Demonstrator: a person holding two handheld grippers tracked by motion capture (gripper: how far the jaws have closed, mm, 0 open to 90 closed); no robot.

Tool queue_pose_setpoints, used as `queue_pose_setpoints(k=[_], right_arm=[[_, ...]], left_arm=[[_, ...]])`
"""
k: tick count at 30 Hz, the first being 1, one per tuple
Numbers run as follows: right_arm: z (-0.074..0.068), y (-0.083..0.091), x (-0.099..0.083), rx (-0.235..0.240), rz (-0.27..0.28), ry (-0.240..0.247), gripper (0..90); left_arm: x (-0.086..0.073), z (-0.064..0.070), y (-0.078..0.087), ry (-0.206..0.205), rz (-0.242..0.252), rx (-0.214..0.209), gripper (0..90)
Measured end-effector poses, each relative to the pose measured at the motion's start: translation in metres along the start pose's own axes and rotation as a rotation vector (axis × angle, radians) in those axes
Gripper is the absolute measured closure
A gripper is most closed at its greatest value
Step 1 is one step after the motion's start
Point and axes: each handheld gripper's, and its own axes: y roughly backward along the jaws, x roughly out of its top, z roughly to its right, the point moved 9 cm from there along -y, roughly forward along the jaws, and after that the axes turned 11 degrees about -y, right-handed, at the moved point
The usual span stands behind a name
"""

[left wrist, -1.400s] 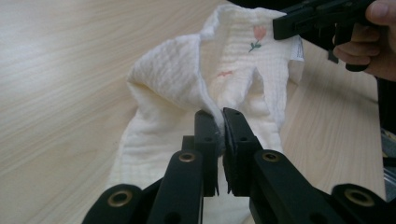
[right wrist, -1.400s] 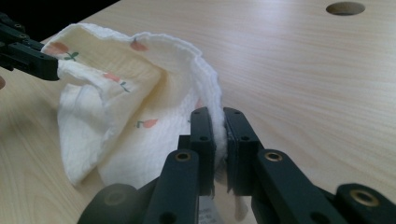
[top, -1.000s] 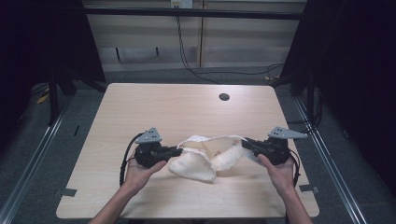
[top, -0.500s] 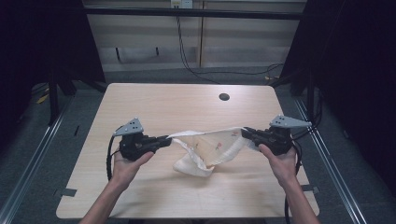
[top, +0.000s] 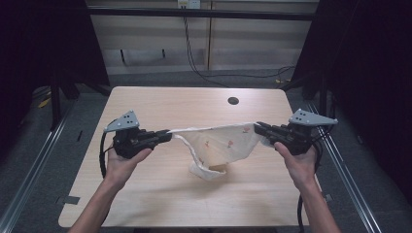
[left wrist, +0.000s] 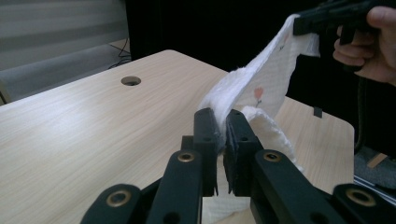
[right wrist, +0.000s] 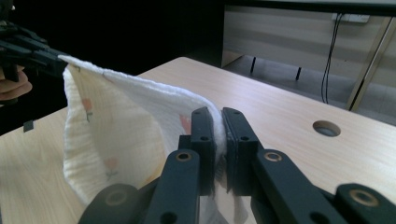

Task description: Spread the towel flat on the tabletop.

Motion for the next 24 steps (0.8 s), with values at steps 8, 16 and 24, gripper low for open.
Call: queue_pose_setpoints(k=[8, 16, 24], right_arm=[[-0.011, 0.009, 0.017, 0.023, 0.013, 0.016, 84.2], [-0.038, 0.027, 0.023, 0.051, 0.015, 0.068, 84.3], [-0.067, 0.053, 0.023, 0.079, 0.043, 0.096, 85.0]], left_arm=[[0.011, 0.000, 0.010, -0.004, 0.015, -0.009, 84.9], [0.027, 0.007, 0.031, -0.045, 0.031, 0.000, 84.8], [0.033, 0.023, 0.046, -0.098, 0.006, -0.018, 84.3]])
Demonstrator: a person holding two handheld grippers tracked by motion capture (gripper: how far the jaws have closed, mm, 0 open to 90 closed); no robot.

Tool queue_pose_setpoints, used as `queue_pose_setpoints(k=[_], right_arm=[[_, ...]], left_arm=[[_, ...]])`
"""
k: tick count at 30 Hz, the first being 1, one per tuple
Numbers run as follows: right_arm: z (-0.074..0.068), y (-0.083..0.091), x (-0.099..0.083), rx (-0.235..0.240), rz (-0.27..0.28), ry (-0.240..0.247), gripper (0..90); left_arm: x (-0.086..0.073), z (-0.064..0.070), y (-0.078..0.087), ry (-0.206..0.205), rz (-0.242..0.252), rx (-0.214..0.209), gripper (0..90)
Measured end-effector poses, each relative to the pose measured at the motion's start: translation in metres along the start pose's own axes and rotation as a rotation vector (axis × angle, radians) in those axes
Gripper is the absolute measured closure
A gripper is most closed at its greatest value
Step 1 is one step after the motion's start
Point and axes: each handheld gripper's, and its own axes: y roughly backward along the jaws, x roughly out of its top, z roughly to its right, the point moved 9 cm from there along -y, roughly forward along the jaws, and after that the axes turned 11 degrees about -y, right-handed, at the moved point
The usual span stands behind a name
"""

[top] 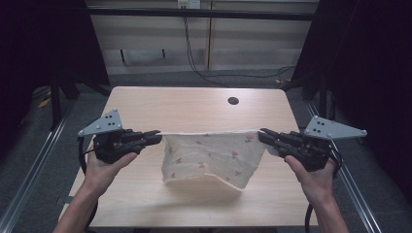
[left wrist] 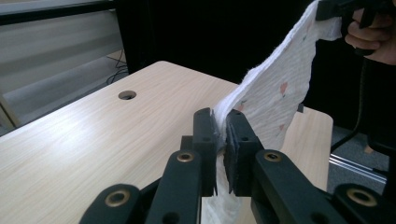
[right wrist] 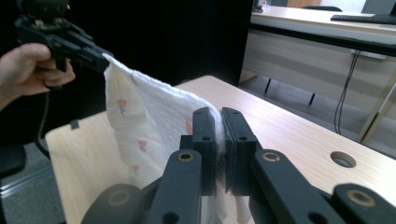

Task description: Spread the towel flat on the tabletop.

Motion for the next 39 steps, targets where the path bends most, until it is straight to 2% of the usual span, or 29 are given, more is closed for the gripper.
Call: queue_pose_setpoints(k=[2, 4, 9, 12, 14, 18, 22, 30, 35, 39], right_arm=[[-0.002, 0.001, 0.001, 0.007, -0.001, -0.005, 85.0], [0.004, -0.003, -0.003, -0.008, -0.020, -0.009, 85.0], [0.037, -0.027, -0.026, -0.022, -0.071, -0.083, 85.2], [0.060, -0.045, -0.041, -0.032, -0.100, -0.118, 85.2], [0.071, -0.056, -0.048, -0.041, -0.116, -0.124, 85.2], [0.089, -0.074, -0.059, -0.062, -0.153, -0.134, 85.2], [0.102, -0.091, -0.065, -0.071, -0.174, -0.149, 85.1], [0.129, -0.119, -0.084, -0.089, -0.231, -0.190, 84.9], [0.147, -0.136, -0.100, -0.109, -0.274, -0.216, 84.5], [0.165, -0.152, -0.115, -0.152, -0.315, -0.224, 83.1]], left_arm=[[0.002, 0.001, 0.000, 0.003, 0.001, -0.005, 84.4], [-0.004, -0.002, -0.006, 0.016, -0.022, -0.012, 84.3], [-0.029, -0.019, -0.030, 0.079, -0.083, -0.026, 84.4], [-0.050, -0.033, -0.049, 0.104, -0.127, -0.007, 84.2], [-0.063, -0.040, -0.059, 0.131, -0.147, -0.004, 84.1], [-0.077, -0.054, -0.072, 0.149, -0.179, 0.011, 84.1], [-0.090, -0.069, -0.081, 0.174, -0.202, 0.030, 83.9], [-0.118, -0.078, -0.090, 0.221, -0.235, 0.032, 83.3], [-0.130, -0.091, -0.099, 0.238, -0.268, 0.061, 81.6], [-0.139, -0.103, -0.106, 0.262, -0.291, 0.096, 79.6]])
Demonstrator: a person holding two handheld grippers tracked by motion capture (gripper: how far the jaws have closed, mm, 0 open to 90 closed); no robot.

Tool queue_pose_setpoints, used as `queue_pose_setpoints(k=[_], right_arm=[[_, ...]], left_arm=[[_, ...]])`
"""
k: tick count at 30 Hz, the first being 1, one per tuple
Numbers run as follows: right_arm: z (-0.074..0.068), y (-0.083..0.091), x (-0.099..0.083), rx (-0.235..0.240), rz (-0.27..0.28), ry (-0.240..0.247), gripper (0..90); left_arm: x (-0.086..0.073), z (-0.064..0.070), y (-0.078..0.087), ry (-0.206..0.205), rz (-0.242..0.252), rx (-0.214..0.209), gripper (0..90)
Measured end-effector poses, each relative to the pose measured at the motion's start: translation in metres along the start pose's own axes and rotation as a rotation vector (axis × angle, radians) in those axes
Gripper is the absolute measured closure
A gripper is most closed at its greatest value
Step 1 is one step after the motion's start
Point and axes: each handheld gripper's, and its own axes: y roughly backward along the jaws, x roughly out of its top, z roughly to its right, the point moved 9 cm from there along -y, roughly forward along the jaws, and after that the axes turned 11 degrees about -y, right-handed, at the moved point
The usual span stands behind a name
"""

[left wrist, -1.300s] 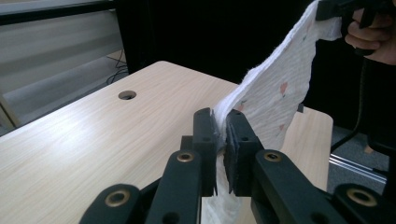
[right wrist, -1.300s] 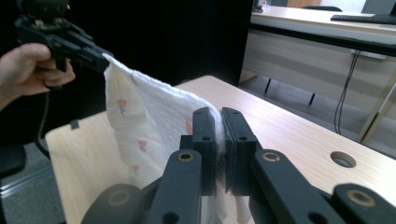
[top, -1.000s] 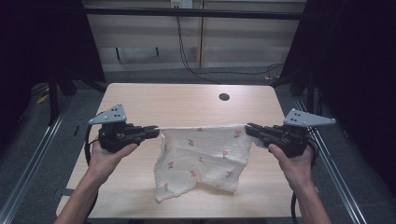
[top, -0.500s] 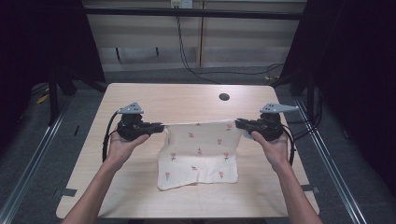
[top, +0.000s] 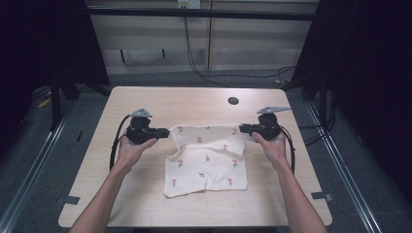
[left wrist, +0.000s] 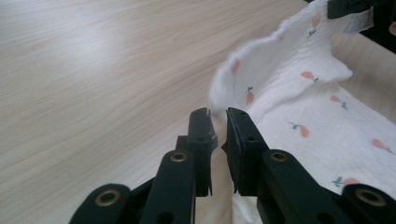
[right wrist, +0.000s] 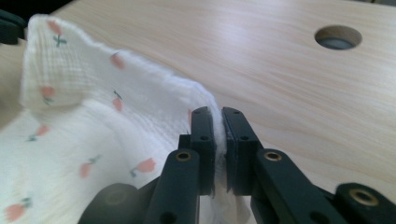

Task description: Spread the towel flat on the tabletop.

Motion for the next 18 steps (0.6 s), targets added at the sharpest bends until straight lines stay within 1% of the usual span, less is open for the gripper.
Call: queue_pose_setpoints(k=[1, 2, 3, 4, 5, 6, 8, 9, 11, 12, 15, 16, 18], right_arm=[[0.005, -0.006, -0.001, -0.018, -0.016, -0.003, 80.0], [0.007, -0.008, -0.001, -0.028, -0.023, -0.004, 78.2], [0.012, -0.012, 0.001, -0.049, -0.030, -0.005, 73.7], [0.014, -0.014, 0.002, -0.066, -0.030, -0.003, 67.1], [0.018, -0.014, 0.005, -0.097, -0.022, -0.013, 60.7], [0.022, -0.014, 0.008, -0.114, -0.003, -0.030, 57.5], [0.025, -0.011, 0.013, -0.119, 0.035, -0.057, 54.4], [0.025, -0.009, 0.013, -0.118, 0.041, -0.066, 54.0], [0.022, -0.005, 0.010, -0.098, 0.036, -0.051, 53.9], [0.019, -0.002, 0.007, -0.099, 0.026, -0.043, 54.0], [0.006, 0.007, -0.005, -0.058, 0.001, -0.014, 54.4], [0.003, 0.010, -0.009, -0.053, -0.007, -0.007, 55.0], [-0.008, 0.018, -0.020, -0.017, -0.017, 0.009, 56.6]], left_arm=[[0.000, -0.003, -0.001, 0.008, 0.002, 0.013, 77.2], [0.001, -0.006, -0.001, 0.027, 0.017, 0.017, 75.4], [0.002, -0.008, -0.001, 0.038, 0.025, 0.021, 75.3], [0.002, -0.008, -0.002, 0.047, 0.033, 0.021, 74.2], [0.002, -0.008, -0.003, 0.048, 0.029, 0.025, 71.8], [0.001, -0.006, -0.004, 0.043, 0.024, 0.018, 70.2], [-0.002, 0.001, -0.006, 0.021, 0.012, 0.003, 69.9], [-0.003, 0.004, -0.006, 0.014, 0.010, -0.001, 69.6], [-0.004, 0.008, -0.004, 0.000, 0.007, -0.011, 69.7], [-0.005, 0.010, -0.003, -0.001, 0.007, -0.012, 70.1], [-0.008, 0.015, 0.004, -0.011, -0.001, -0.020, 70.9], [-0.010, 0.019, 0.007, -0.019, -0.006, -0.033, 70.9], [-0.016, 0.028, 0.015, -0.037, -0.010, -0.046, 70.8]])
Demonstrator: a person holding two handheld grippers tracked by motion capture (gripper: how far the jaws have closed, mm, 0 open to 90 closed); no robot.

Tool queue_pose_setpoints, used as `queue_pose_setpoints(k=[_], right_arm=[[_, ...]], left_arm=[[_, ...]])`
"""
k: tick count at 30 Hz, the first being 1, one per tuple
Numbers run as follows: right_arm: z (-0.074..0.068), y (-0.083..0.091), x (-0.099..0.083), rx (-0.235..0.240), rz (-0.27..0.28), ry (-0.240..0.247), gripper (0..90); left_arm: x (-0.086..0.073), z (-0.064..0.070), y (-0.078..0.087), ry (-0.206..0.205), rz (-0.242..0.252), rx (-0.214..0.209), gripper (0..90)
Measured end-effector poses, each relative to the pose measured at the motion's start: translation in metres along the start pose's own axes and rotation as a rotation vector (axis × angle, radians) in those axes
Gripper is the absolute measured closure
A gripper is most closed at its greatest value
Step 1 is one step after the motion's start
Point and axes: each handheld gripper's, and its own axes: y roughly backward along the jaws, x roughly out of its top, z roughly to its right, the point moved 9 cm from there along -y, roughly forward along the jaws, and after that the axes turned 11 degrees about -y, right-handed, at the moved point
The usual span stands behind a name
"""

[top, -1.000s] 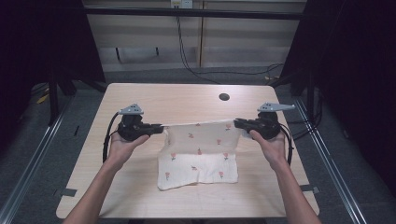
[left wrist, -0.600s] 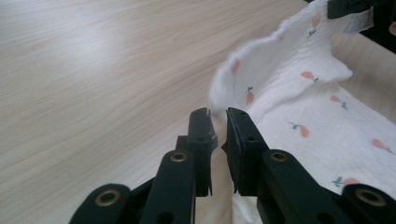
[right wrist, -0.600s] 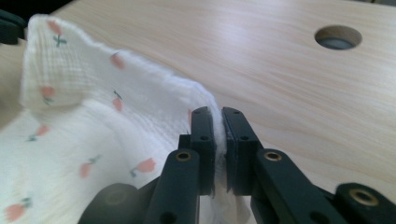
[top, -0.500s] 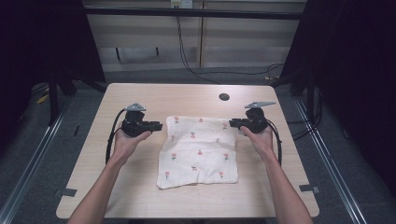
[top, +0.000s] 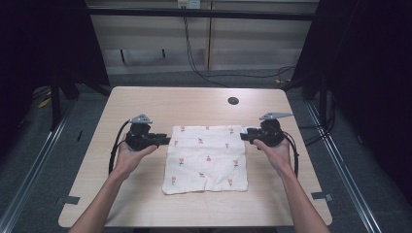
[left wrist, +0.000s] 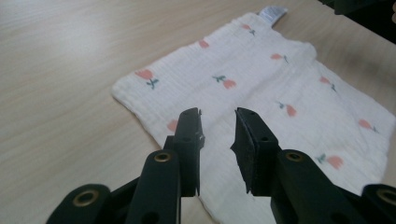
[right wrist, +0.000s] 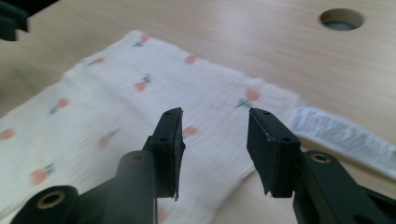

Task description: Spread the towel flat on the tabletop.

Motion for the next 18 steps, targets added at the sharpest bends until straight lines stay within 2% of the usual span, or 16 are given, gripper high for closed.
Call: queue_pose_setpoints(k=[1, 3, 6, 10, 11, 14, 17, 18], right_arm=[[-0.008, 0.006, -0.009, 0.031, -0.010, 0.003, 58.6], [-0.016, 0.012, -0.024, 0.038, -0.038, 0.037, 61.0], [-0.028, 0.022, -0.043, 0.071, -0.053, 0.051, 63.2], [-0.040, 0.029, -0.063, 0.076, -0.074, 0.074, 63.1], [-0.042, 0.030, -0.068, 0.071, -0.081, 0.086, 63.8], [-0.042, 0.029, -0.082, 0.058, -0.116, 0.090, 63.7], [-0.037, 0.024, -0.095, 0.049, -0.154, 0.064, 61.6], [-0.036, 0.023, -0.097, 0.046, -0.159, 0.061, 61.0]], left_arm=[[-0.004, 0.006, 0.003, -0.001, 0.004, -0.013, 70.9], [-0.015, 0.014, 0.006, -0.021, -0.023, -0.018, 71.1], [-0.031, 0.030, 0.007, -0.042, -0.056, -0.045, 71.0], [-0.048, 0.042, 0.003, -0.055, -0.107, -0.062, 66.2], [-0.051, 0.044, 0.002, -0.049, -0.103, -0.068, 65.5], [-0.063, 0.044, 0.000, -0.038, -0.137, -0.070, 63.7], [-0.070, 0.047, -0.003, -0.014, -0.148, -0.084, 62.2], [-0.071, 0.049, -0.004, -0.017, -0.154, -0.091, 61.7]])
